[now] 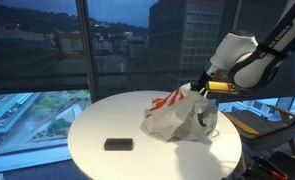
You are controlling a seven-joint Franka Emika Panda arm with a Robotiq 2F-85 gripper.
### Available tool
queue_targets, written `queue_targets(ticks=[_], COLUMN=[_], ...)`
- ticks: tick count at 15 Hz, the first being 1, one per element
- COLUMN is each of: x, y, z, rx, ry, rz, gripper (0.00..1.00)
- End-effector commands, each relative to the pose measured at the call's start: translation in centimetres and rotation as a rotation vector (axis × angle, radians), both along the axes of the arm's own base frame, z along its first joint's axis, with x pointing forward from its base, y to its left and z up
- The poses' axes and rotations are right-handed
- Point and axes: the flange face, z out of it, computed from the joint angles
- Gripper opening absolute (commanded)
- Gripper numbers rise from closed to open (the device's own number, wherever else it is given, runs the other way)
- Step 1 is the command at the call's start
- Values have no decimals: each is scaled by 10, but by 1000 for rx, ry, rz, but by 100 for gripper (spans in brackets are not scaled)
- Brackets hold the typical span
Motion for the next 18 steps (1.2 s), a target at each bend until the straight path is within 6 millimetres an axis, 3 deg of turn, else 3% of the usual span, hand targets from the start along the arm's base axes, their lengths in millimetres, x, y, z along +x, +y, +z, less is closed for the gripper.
queue_targets(ticks=[1,3,5,7,9,18], x=[1,-6,-14,-25,-34,-41], y=[3,-12,-8,0,19,137], z=[10,40,44,49,55,60], rx=[-2,-156,-256,-369,-461,-158], ry=[-33,-30,-14,-6,-15,-154], rz=[-8,-29,-53,-97,-119,137], gripper=[70,86,99,100,100,100])
